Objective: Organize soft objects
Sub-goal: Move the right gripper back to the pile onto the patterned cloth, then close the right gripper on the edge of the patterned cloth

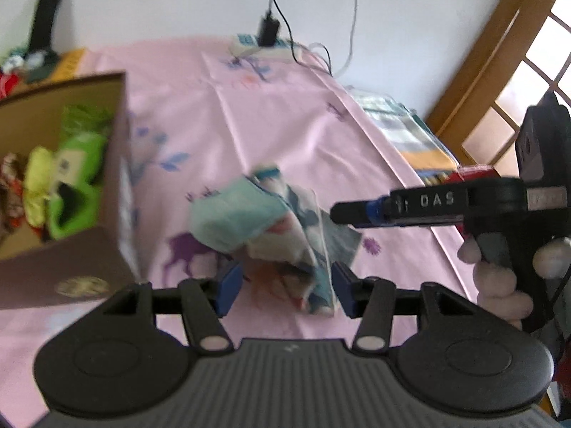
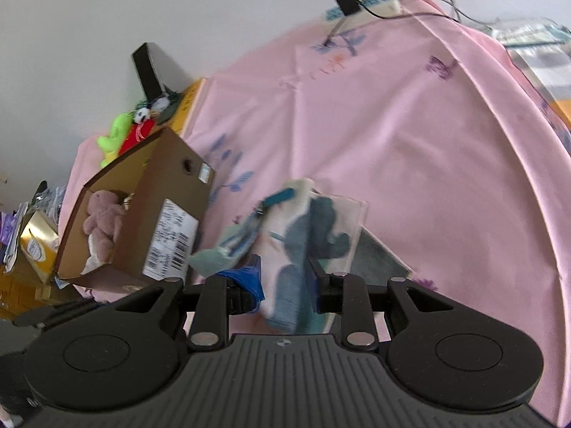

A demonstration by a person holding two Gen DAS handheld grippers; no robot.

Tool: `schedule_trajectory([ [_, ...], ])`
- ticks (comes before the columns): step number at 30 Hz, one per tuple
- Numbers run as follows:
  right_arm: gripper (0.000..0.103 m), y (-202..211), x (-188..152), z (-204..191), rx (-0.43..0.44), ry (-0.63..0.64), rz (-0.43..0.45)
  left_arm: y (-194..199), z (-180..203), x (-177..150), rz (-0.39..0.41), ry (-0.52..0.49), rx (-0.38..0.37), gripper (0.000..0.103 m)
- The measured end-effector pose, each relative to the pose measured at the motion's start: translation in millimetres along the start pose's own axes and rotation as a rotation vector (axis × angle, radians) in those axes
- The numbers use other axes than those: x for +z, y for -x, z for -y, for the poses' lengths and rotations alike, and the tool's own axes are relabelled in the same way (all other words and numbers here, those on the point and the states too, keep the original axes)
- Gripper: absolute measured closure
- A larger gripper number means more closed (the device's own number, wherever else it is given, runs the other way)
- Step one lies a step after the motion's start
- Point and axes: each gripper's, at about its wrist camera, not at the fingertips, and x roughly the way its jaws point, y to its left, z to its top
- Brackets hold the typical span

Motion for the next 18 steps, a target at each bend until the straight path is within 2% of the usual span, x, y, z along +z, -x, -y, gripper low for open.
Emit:
schedule_trajectory([
  [5, 0.093, -4, -4, 18, -0.013, -0.033, -0.026, -25, 5, -1, -0.047, 0.001, -0.006, 0.047],
  [14, 0.092, -13, -6, 41, -0.027, -0.106, -0.07, -53, 7, 12, -0.059, -0.039, -0.007, 0.045],
  [18, 0.091, -12, -1, 53, 0.014, -0.185, -0.07, -51, 1, 16, -0.046, -0.004, -0.061, 0.045],
])
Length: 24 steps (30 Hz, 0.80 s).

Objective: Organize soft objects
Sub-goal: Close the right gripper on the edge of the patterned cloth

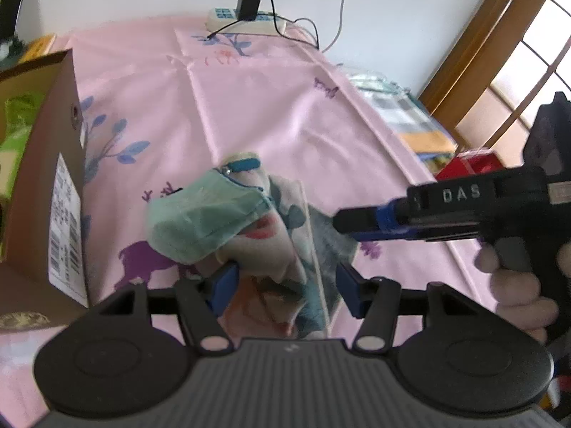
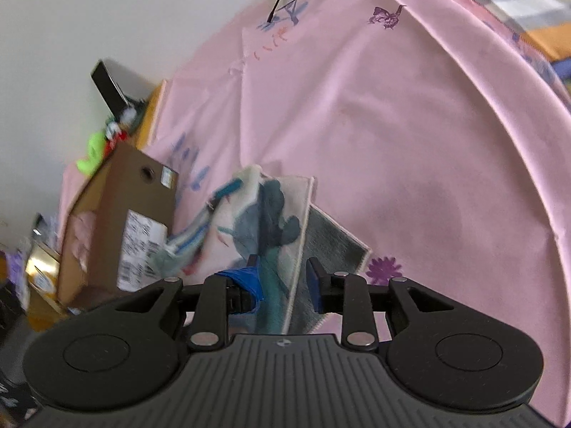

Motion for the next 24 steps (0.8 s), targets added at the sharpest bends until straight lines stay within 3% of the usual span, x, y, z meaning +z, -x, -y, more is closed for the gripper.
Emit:
schedule_trajectory([
  [4, 0.091, 2, 14, -4, 0.1, -0.045, 0.018, 8, -12, 0, 0.019, 0.066, -0.043, 0.045],
  [9, 0.09, -8, 28, -35, 0.207, 0.011, 0.014, 24, -19, -4, 0.05, 0.073, 0.019, 0.045],
  [16, 0.091, -45, 35, -65, 0.207, 0.109, -0.053, 15, -24, 9, 0.103, 0.052, 0.111, 0.042],
  [20, 0.094, -62, 35, -62, 0.214, 0.095, -0.107, 2, -41, 15, 0.108, 0.115, 0.06, 0.042],
  [22, 0.094, -66, 33, -60, 0.225, 0.083, -0.131, -1, -43, 15, 0.12, 0.108, 0.051, 0.051],
  [23, 0.095, -67, 32, -59, 0.232, 0.079, -0.141, -2, -42, 14, 0.121, 0.102, 0.033, 0.061],
  [24, 0.095, -68, 30, -59, 0.233, 0.079, -0.147, -3, -42, 14, 0.12, 0.101, 0.029, 0.061],
])
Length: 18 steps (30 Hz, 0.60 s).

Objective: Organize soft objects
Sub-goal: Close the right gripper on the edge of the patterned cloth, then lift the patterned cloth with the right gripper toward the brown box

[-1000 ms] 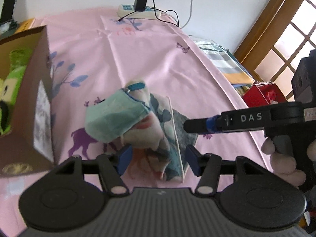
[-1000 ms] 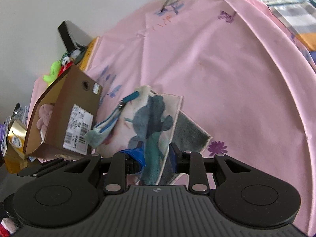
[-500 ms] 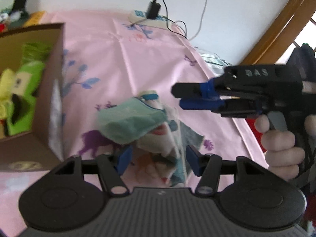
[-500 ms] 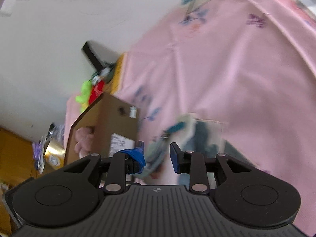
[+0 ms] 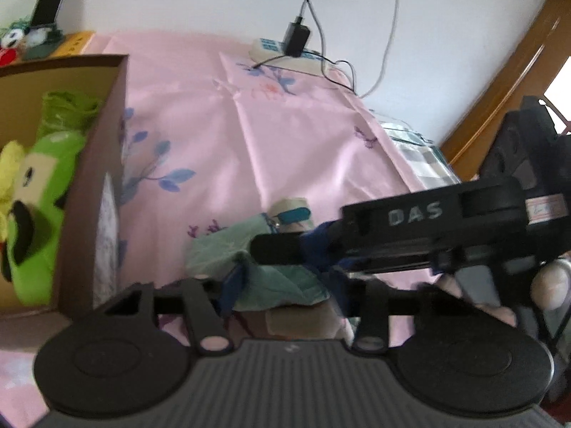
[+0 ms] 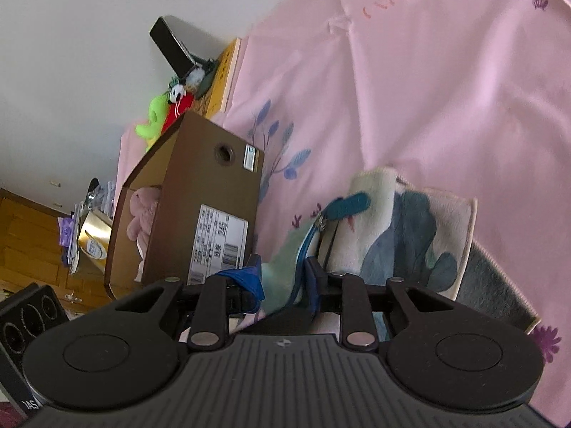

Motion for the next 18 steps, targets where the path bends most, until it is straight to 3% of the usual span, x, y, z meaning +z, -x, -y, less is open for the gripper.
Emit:
schedule_trajectory([
  [4, 0.096, 2, -6, 0, -0.022, 0.011, 0.0, -1, 3, -2, -0.006, -0.019, -0.013, 0.068],
  [8, 0.096, 7, -7, -1, -0.029, 0.01, 0.044, 3, 3, 1, 0.0, -0.024, 0.005, 0.068],
  [11, 0.092, 17, -4, -2, -0.053, 0.023, 0.119, 1, 2, 3, -0.029, -0.016, 0.056, 0.041],
  [18, 0.091, -3, -3, 2, -0.091, 0.017, 0.059, -4, 3, 0, -0.083, -0.044, 0.136, 0.037],
])
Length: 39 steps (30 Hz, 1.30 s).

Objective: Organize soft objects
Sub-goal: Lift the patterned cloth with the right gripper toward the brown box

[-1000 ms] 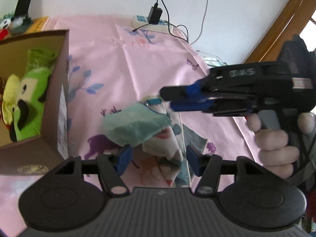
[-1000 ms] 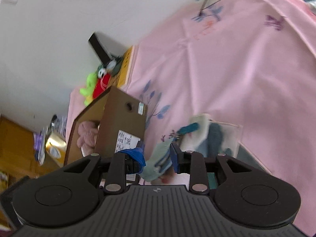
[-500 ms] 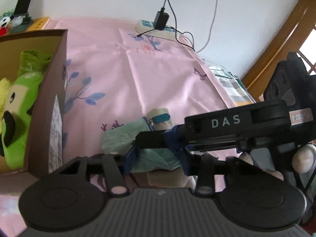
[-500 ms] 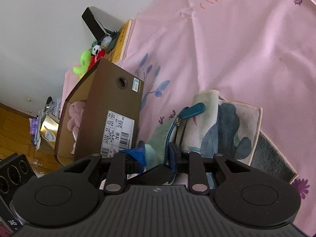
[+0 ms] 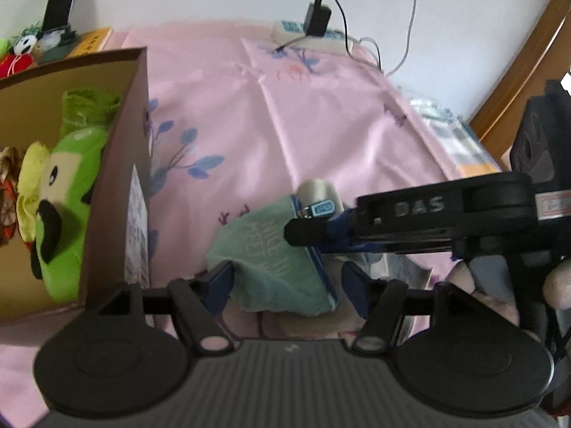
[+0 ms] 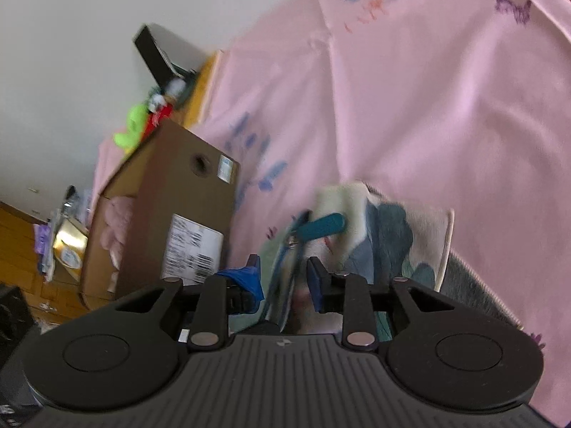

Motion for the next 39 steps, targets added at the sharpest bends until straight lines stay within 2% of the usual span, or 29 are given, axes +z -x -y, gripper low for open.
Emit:
schedule_trajectory([
  [4, 0.091, -14, -9, 4, -0.036, -0.01, -0.01, -4, 4, -2, -0.029, -0.022, 0.04, 0.037],
  [12, 0.099, -17, -14, -5, -0.052, 0.066, 0.01, -7, 4, 0, -0.04, 0.01, 0.049, 0.038],
  [17, 0.102, -12, -17, -8, -0.012, 0.07, 0.033, -5, 3, 0, -0.033, 0.022, 0.045, 0.039],
  [25, 0.103, -8, -20, -7, 0.072, 0.008, 0.022, -4, 3, -4, -0.025, 0.023, 0.037, 0.039],
  [27, 0.103, -6, -21, -7, 0.099, -0.003, 0.021, -1, 2, -6, -0.015, 0.027, 0.019, 0.048],
  [32, 0.103, -2, -27, -15, 0.158, 0.017, 0.007, 8, 1, -13, 0.011, 0.027, -0.017, 0.055],
  [36, 0.103, -2, -30, -18, 0.172, 0.022, -0.006, 13, -1, -19, 0.021, 0.03, -0.05, 0.071],
  [39, 0.103, -2, -32, -18, 0.2, 0.008, -0.018, 20, 2, -23, 0.044, 0.021, -0.052, 0.071],
])
